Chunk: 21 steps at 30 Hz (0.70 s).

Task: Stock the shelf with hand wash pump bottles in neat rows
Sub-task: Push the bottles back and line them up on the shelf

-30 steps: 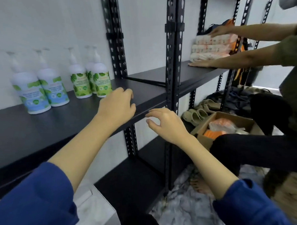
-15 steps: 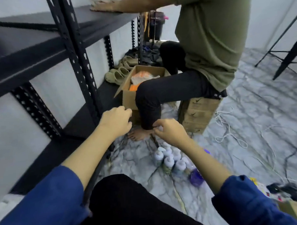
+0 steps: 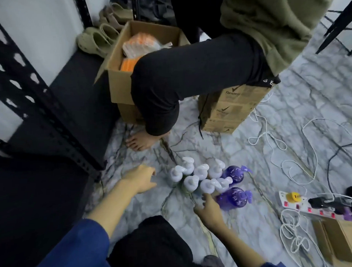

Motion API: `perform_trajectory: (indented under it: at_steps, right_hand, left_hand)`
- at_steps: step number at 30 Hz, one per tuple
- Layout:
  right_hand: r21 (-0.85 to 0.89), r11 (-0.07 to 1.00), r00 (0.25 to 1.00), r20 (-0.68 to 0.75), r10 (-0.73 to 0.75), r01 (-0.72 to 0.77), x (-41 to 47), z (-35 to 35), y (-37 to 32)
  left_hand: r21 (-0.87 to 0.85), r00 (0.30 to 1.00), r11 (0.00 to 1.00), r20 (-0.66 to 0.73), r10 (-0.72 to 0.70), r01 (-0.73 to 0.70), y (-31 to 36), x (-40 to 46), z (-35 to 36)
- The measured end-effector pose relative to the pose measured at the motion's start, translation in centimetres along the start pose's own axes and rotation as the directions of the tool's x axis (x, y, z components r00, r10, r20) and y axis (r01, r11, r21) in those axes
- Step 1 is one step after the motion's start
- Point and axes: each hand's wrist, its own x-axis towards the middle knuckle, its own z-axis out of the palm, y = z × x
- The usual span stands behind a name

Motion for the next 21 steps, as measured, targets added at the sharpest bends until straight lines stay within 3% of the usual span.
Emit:
perform_trajectory:
  at_steps: [5, 8, 15, 19, 21]
  right_hand:
    - [0.137, 0.988, 0.998, 0.011, 0.068, -0.069, 4.5, 3.2, 0.7]
    - [0.192, 0.981, 0.996, -0.092, -0.007, 0.024, 6.6, 5.2, 1.3]
    - [0.205, 0.979, 0.969, -0.238, 0.061, -0.011, 9.6, 7.9, 2.6]
    - [0.232, 0.964, 0.988, -0.059, 0.146, -0.129, 10.5, 9.1, 3.6]
    - [0.207, 0.971, 0.992, -0.02, 0.127, -0.12, 11.7, 9.5, 3.9]
  left_hand:
    - [-0.168, 0.994, 0.985, 0.098, 0.056, -0.039, -0.1, 6.7, 5.5]
    - [-0.287, 0.993, 0.955, 0.073, 0.098, -0.073, 0.2, 10.2, 8.0]
    - [-0.532, 0.999, 0.846, 0.016, 0.052, -0.035, 0.5, 16.4, 12.4]
    - [-0.637, 0.998, 0.771, -0.055, -0.034, -0.009, 0.0, 17.3, 14.3]
    - [-0.664, 0.997, 0.748, -0.056, -0.048, -0.001, 0.1, 17.7, 14.7]
